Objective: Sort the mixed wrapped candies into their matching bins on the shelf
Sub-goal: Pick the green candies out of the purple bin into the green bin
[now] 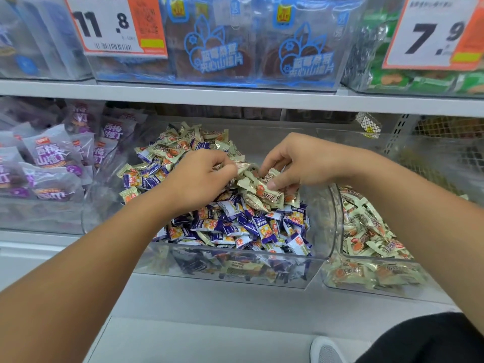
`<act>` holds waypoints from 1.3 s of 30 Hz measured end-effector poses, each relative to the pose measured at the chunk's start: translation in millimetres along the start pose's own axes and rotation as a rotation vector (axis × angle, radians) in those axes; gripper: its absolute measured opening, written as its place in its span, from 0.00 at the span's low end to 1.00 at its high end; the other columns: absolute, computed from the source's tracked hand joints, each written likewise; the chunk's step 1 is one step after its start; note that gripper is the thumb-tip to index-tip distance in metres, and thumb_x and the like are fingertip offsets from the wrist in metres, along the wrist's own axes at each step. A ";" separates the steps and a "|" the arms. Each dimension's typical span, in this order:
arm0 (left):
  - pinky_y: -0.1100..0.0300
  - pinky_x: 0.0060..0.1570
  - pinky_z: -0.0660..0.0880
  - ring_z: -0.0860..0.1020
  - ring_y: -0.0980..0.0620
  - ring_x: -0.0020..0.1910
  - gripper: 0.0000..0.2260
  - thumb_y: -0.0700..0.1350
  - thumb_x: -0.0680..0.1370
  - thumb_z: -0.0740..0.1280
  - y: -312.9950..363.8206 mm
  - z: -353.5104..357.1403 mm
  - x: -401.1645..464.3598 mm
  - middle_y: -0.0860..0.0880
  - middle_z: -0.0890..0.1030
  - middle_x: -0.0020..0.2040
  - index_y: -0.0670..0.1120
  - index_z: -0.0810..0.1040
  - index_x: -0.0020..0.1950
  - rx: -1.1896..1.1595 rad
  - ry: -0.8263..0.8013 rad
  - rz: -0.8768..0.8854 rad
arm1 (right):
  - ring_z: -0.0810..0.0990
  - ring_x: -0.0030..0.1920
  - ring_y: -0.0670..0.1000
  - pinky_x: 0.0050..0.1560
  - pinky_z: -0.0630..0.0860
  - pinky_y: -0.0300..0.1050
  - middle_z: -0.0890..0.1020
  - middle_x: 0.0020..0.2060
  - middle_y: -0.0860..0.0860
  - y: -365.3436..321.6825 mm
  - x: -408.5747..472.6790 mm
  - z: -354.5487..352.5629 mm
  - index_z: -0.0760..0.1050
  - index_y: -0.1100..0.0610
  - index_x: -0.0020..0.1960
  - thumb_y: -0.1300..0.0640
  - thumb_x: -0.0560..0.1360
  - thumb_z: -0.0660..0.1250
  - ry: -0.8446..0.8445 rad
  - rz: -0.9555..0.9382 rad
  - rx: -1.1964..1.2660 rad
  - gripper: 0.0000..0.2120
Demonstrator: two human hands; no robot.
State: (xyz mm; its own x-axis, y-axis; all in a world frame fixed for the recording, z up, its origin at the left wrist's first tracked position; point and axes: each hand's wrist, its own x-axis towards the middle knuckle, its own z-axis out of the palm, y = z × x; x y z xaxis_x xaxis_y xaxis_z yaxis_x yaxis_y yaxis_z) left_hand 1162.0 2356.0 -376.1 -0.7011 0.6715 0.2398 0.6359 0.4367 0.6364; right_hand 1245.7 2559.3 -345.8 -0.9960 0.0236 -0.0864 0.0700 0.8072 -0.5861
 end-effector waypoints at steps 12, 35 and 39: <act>0.62 0.30 0.67 0.72 0.59 0.27 0.16 0.49 0.80 0.65 -9.9 -1.7 2.5 0.42 0.78 0.58 0.58 0.67 0.66 -0.098 -0.023 -0.042 | 0.76 0.35 0.53 0.40 0.81 0.51 0.78 0.35 0.55 -13.2 8.1 10.6 0.80 0.57 0.41 0.61 0.79 0.60 0.200 0.017 0.235 0.12; 0.59 0.33 0.69 0.74 0.55 0.31 0.22 0.67 0.72 0.68 19.1 19.3 15.0 0.52 0.75 0.28 0.47 0.76 0.39 0.283 0.019 -0.025 | 0.79 0.37 0.61 0.33 0.71 0.45 0.82 0.36 0.59 -25.9 -15.3 -0.1 0.80 0.64 0.42 0.53 0.73 0.68 0.133 0.132 -0.407 0.13; 0.58 0.39 0.72 0.76 0.49 0.39 0.28 0.73 0.64 0.70 35.2 19.9 17.3 0.49 0.78 0.36 0.48 0.73 0.40 0.474 -0.238 -0.219 | 0.70 0.30 0.57 0.28 0.65 0.44 0.70 0.29 0.54 -25.5 -16.9 8.1 0.65 0.57 0.32 0.60 0.70 0.71 0.247 0.100 -0.605 0.15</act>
State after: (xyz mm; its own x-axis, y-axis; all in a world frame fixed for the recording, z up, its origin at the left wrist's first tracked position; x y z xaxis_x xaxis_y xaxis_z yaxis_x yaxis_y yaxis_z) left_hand 1178.6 2394.9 -364.1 -0.7761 0.6270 -0.0671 0.5972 0.7650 0.2409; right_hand 1261.2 2533.6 -335.9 -0.9749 0.1918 0.1127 0.1905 0.9814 -0.0222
